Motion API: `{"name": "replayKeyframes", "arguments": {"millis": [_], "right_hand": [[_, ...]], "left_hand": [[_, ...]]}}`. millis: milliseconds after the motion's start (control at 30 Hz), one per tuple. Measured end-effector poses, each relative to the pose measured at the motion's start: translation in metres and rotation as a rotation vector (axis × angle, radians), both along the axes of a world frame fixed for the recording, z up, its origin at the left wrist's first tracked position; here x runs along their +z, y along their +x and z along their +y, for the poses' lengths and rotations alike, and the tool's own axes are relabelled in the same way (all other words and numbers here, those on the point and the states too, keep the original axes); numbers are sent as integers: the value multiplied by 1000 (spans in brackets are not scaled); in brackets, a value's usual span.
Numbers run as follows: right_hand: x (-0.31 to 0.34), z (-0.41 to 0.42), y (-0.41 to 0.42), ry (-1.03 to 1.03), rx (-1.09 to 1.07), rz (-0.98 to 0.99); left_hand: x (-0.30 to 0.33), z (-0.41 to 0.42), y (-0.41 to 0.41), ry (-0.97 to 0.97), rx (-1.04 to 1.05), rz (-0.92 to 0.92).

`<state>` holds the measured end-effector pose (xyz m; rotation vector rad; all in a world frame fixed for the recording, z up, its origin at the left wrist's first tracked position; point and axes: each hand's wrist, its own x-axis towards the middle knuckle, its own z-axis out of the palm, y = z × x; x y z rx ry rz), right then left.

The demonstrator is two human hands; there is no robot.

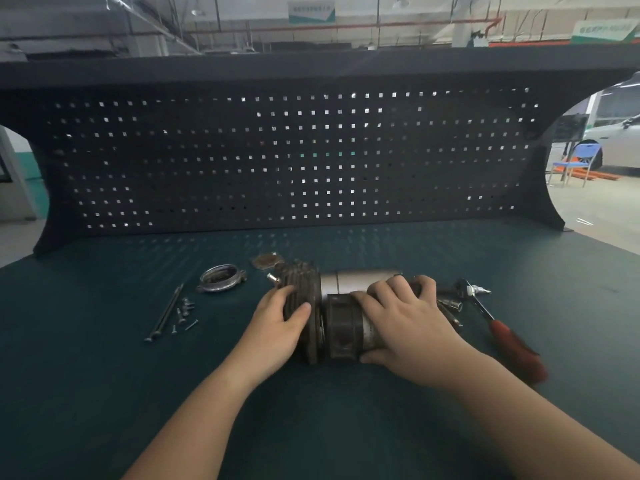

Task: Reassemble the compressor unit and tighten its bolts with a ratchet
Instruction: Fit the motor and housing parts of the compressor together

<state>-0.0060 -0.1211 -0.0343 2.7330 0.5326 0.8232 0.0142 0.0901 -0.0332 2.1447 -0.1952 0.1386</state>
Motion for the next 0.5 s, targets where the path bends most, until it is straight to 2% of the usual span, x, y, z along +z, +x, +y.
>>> {"name": "replayKeyframes", "arguments": {"millis": [233,500], "right_hand": [[-9,2,0,13,91,-156],[-9,5,1,115,118,-150]], "left_hand": [[-3,-3,2,-5,-57,-29],[-10,-1,2,44,-107,-41]]}}
